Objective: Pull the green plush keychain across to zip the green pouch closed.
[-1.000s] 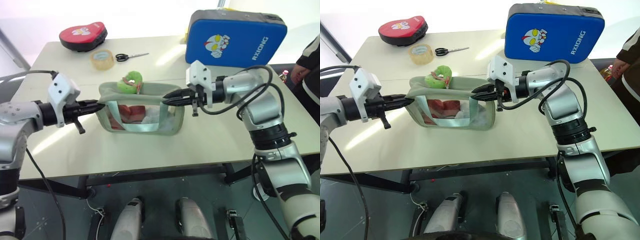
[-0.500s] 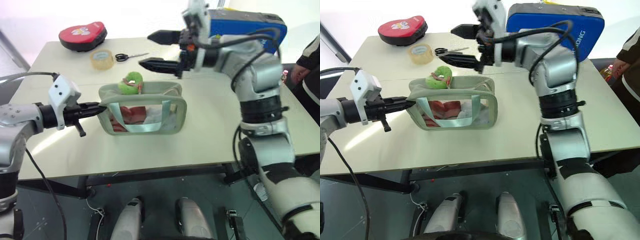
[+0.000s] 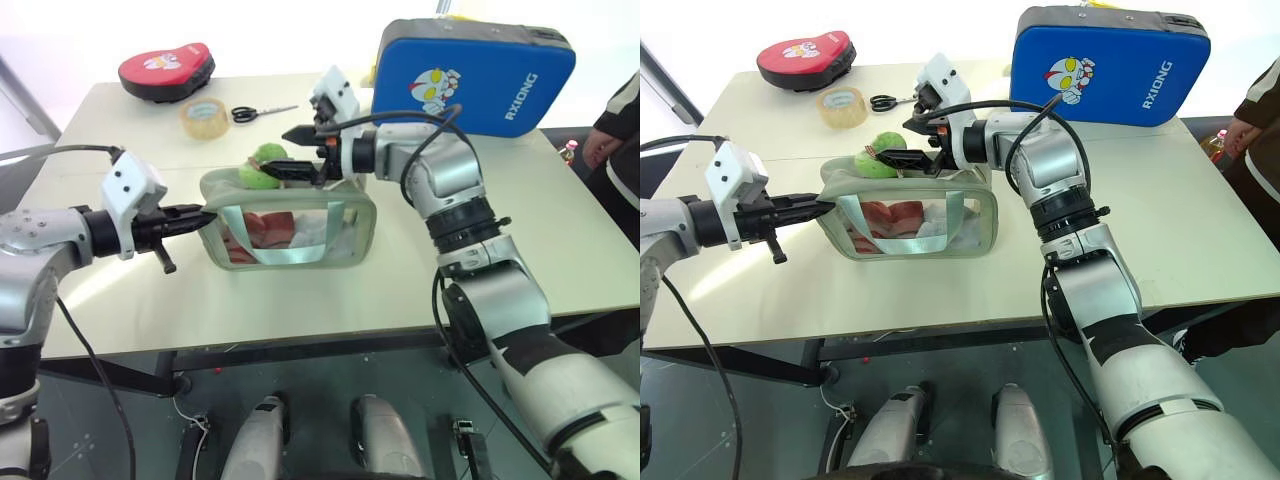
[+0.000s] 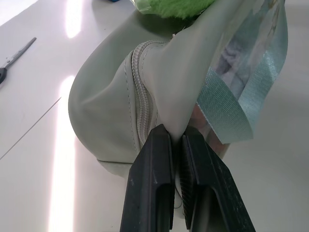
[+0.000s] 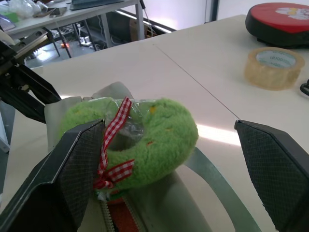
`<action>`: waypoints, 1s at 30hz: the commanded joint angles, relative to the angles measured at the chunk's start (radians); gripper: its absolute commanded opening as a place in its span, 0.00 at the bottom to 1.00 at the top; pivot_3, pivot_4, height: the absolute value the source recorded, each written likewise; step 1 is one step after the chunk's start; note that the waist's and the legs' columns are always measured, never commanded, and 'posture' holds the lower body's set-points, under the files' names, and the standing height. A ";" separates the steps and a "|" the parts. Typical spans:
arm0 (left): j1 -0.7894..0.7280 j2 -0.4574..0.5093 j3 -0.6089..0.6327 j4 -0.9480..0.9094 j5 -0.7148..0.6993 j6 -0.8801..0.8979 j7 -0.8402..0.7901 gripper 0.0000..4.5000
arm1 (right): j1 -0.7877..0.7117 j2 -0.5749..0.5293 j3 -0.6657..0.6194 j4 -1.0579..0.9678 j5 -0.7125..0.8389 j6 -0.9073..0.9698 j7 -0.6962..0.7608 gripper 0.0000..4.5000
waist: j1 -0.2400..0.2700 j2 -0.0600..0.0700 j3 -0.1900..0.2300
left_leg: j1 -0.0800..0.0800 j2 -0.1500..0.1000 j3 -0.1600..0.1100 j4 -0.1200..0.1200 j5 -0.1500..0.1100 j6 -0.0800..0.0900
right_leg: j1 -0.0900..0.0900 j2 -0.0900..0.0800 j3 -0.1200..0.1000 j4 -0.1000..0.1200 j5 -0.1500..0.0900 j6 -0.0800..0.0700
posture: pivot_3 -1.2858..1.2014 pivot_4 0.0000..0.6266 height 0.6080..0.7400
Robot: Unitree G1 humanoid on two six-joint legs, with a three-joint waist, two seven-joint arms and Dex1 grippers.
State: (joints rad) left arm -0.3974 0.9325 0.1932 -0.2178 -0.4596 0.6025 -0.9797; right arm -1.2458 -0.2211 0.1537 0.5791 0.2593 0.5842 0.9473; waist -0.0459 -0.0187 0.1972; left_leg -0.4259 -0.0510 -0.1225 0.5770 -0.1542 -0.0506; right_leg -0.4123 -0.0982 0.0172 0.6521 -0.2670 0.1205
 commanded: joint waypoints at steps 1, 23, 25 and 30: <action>-0.007 0.011 0.021 -0.035 -0.009 -0.011 0.005 0.00 | -0.056 0.011 0.004 0.004 -0.016 -0.049 0.024 0.81 | 0.000 0.000 0.000 | 0.000 0.000 0.000 0.000 0.000 0.000 | 0.000 0.000 0.000 0.000 0.000 0.000 | 0.52 0.24 1.00; -0.005 0.018 0.028 -0.024 0.000 -0.020 0.010 0.00 | -0.057 -0.220 -0.071 -0.071 -0.019 0.007 0.128 0.01 | 0.001 0.000 0.000 | 0.000 0.000 0.000 0.000 0.000 0.000 | 0.000 0.000 0.000 0.000 0.000 0.000 | 0.52 0.24 1.00; -0.007 0.017 0.025 -0.023 0.002 -0.021 0.011 0.00 | -0.035 -0.266 -0.072 -0.079 -0.028 0.005 0.132 0.01 | 0.001 0.000 0.000 | 0.000 0.000 0.000 0.000 0.000 0.000 | 0.000 0.000 0.000 0.000 0.000 0.000 | 0.52 0.24 1.00; -0.011 0.018 0.018 -0.017 0.006 -0.026 0.006 0.00 | 0.016 -0.355 -0.093 -0.091 -0.034 0.011 0.114 0.01 | 0.001 0.000 0.000 | 0.000 0.000 0.001 0.000 0.000 0.000 | 0.000 0.000 0.000 -0.001 0.000 0.000 | 0.52 0.24 1.00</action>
State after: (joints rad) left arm -0.3976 0.9329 0.1918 -0.2182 -0.4573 0.5978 -0.9773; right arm -1.2210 -0.5506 0.1004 0.5302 0.2208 0.5982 1.0693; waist -0.0447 -0.0185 0.1973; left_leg -0.4261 -0.0508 -0.1218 0.5769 -0.1543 -0.0506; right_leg -0.4121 -0.0983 0.0174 0.6514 -0.2670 0.1205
